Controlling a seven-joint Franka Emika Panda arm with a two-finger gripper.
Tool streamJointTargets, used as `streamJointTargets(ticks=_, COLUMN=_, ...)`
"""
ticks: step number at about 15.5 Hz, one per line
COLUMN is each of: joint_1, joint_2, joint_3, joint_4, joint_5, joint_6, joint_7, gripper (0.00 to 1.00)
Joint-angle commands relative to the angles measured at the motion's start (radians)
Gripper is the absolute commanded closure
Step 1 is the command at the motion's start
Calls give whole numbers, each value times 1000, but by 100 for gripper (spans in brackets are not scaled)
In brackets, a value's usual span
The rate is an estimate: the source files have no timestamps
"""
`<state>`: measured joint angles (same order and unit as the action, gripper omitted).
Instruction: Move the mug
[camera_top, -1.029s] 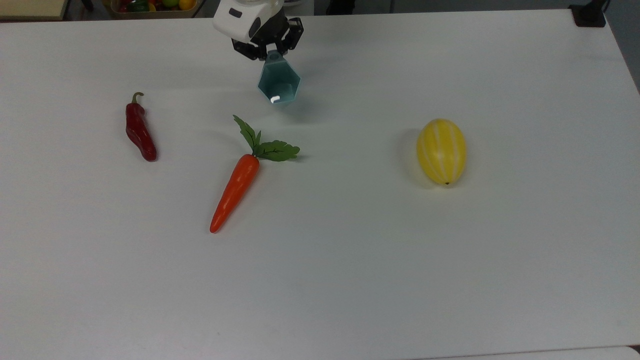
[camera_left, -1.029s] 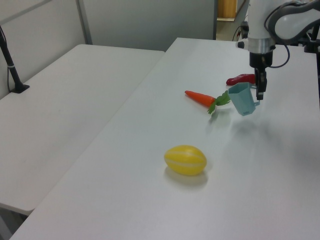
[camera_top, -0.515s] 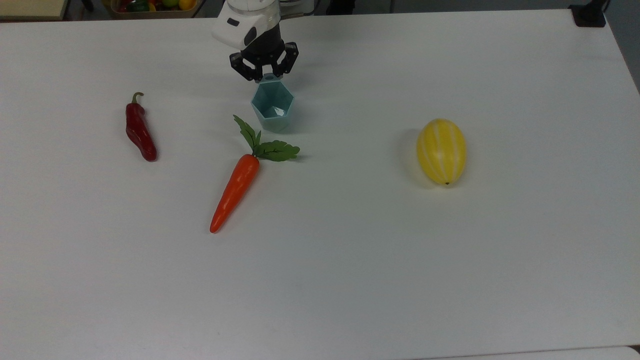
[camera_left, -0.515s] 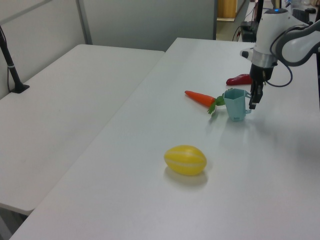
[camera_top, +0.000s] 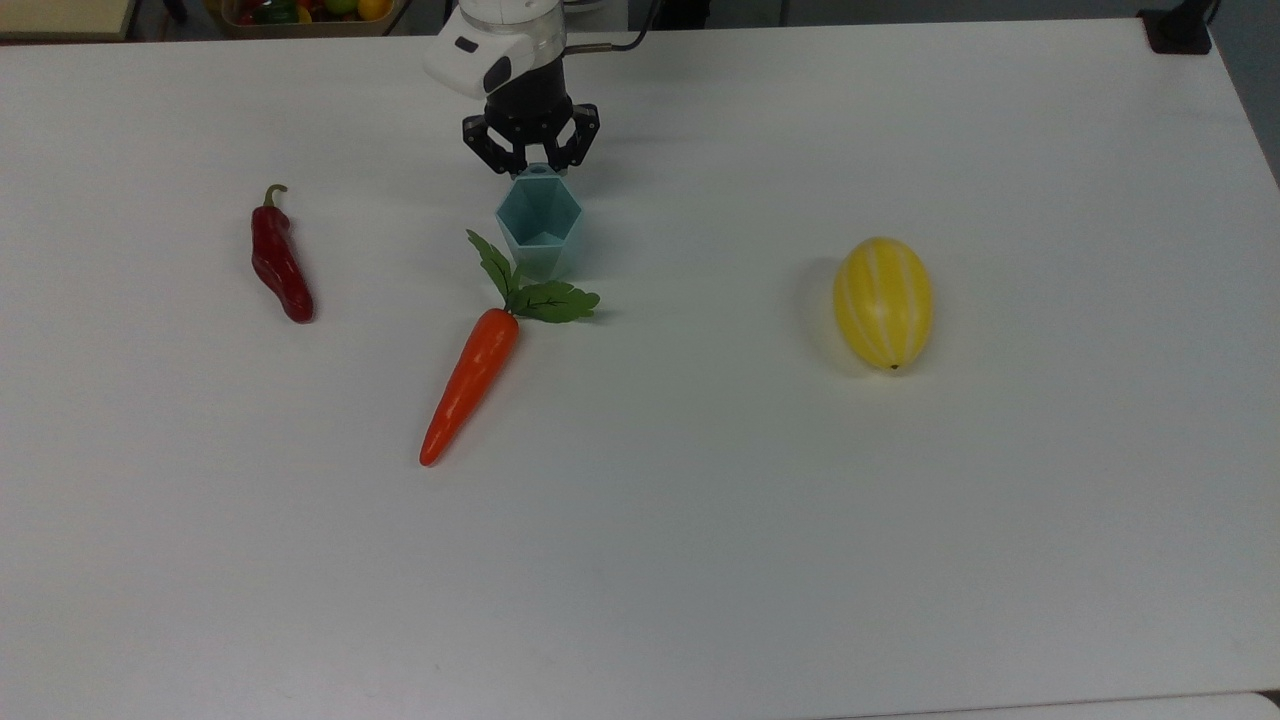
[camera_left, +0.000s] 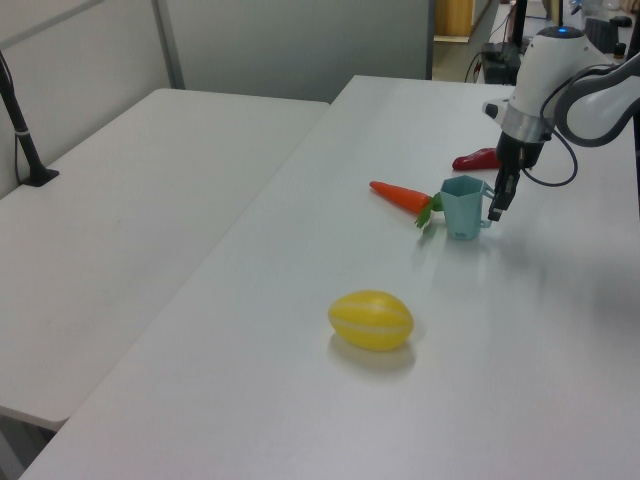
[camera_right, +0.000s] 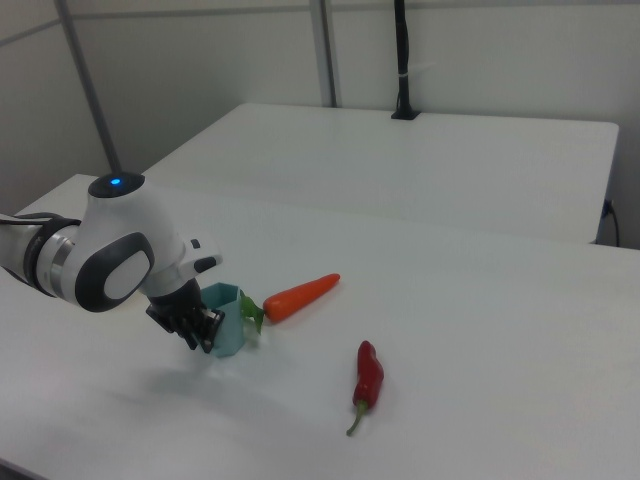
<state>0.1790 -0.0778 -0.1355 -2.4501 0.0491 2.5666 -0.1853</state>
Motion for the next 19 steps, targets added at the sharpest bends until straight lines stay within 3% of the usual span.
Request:
streamJointTargets(ticks=1, joint_1=13, joint_2=32, joint_3=-1, joint_4=-9, joint_5=-8, joint_6=-5, joint_7=61, gripper=47)
streamJointTargets(ticks=5, joint_1=13, joint_2=24, joint_3=0, joint_4=8, joint_5=-8, joint_6=-51, joint_7=61, gripper=13)
streamJointTargets(ticks=8, joint_1=13, joint_2=15, joint_3=7, joint_4=67, joint_5=-8, joint_6=-167, joint_7=61, gripper=3)
streamJointTargets(ticks=15, joint_1=13, joint_2=16, joint_3=16, joint_4=416, joint_5=-12, joint_6=-670, joint_7=64, gripper=0)
streamJointTargets(ticks=19, joint_1=11, joint_2=21, joint_3=19, joint_4=629, joint_5=3, joint_6=-888, joint_7=185, gripper=0)
